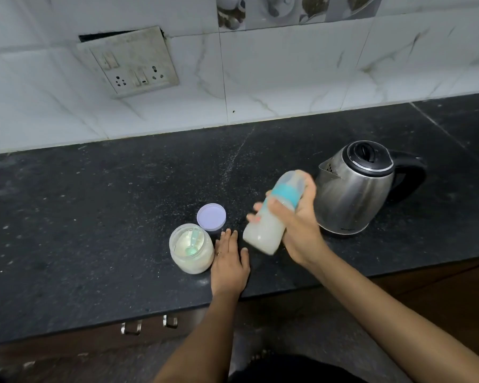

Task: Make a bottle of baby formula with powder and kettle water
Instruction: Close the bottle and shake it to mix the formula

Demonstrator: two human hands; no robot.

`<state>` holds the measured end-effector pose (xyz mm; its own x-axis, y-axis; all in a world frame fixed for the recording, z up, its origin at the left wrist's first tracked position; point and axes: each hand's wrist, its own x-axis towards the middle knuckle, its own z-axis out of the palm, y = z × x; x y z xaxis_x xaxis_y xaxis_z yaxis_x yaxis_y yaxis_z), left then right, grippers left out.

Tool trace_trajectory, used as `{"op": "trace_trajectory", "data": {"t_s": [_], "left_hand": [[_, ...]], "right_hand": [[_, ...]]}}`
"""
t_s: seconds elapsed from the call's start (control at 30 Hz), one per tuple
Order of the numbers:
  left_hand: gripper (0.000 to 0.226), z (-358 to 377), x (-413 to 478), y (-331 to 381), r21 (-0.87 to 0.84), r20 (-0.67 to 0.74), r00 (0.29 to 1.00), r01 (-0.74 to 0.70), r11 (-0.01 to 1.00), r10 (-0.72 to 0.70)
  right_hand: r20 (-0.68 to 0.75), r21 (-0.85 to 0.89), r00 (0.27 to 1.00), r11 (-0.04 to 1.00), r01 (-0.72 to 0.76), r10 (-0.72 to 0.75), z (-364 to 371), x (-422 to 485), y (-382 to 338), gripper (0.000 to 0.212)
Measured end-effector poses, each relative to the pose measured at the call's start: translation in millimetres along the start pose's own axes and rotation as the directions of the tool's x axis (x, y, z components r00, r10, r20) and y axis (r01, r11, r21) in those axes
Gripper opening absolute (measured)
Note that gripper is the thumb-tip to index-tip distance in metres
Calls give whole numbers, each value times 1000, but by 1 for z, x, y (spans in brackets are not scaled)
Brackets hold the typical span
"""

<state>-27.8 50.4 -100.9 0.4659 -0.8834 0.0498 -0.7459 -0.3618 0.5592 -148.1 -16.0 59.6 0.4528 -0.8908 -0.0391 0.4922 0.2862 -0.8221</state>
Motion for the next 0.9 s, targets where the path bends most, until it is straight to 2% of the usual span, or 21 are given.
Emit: {"op": "trace_trajectory", "data": {"t_s": [0.07,0.1,0.13,0.2,0.27,0.3,0.37,0.4,0.43,0.5,0.53,0.57,0.67,0.7,0.8,0.83,0.87,0.9], "left_hand": [[64,-1,-1,-4,-13,33,999,-16,1000,16],[66,-1,-2,-4,-42,47,999,2,999,-1],[65,-3,-2,-1,-63,47,999,19,998,-16],[55,-5,-2,5,-69,16,999,29,997,-28],[53,-5,-2,4,-71,13,1000,28,997,-27],[56,-5,-1,2,-65,33,999,20,998,-18],[66,-5,-1,-2,-52,72,997,7,999,-3],[65,-5,-1,-2,-81,73,997,17,997,-11],[61,-4,0,-2,-110,52,998,24,994,-19],[52,-4,0,0,-85,18,1000,23,996,-22],[50,-6,0,3,-68,9,1000,25,997,-24],[51,-3,0,0,-64,6,1000,19,998,-19],[56,-2,1,-3,-75,35,999,5,997,-2],[55,1,1,-5,-51,35,999,-10,999,12],[49,1,1,-2,-65,16,999,30,997,-30],[49,1,1,-2,-63,13,1000,28,998,-27],[50,-4,0,1,-72,9,1000,19,997,-18],[53,-4,0,0,-93,3,1000,8,996,-8]], "right_hand": [[206,-240,976,971,-14,65,-3,-16,3,85],[243,-283,967,959,2,70,-1,-20,1,87],[194,-226,980,974,7,39,-1,-15,1,85],[-8,3,1000,1000,-3,3,4,-4,-6,72],[-88,37,996,999,11,-7,4,0,-5,67],[-47,-25,999,1000,4,-5,2,-2,-2,70],[131,-203,991,979,14,13,2,-15,2,80],[157,-229,988,972,41,-5,4,-17,1,83],[97,-174,994,983,65,-48,7,-10,0,80],[-107,64,992,995,78,-71,15,2,-7,68],[-142,117,987,989,87,-70,17,6,-7,65],[-123,103,991,992,73,-60,17,7,-6,68],[139,-192,990,981,30,-3,13,-5,-4,85],[130,-198,991,979,53,-28,14,-3,-5,85],[-123,112,990,990,87,-74,21,15,-12,67],[-138,133,988,987,90,-72,23,16,-13,64],[-89,111,994,992,66,-56,21,15,-11,65],[14,15,999,999,29,-29,18,11,-8,70]]}}
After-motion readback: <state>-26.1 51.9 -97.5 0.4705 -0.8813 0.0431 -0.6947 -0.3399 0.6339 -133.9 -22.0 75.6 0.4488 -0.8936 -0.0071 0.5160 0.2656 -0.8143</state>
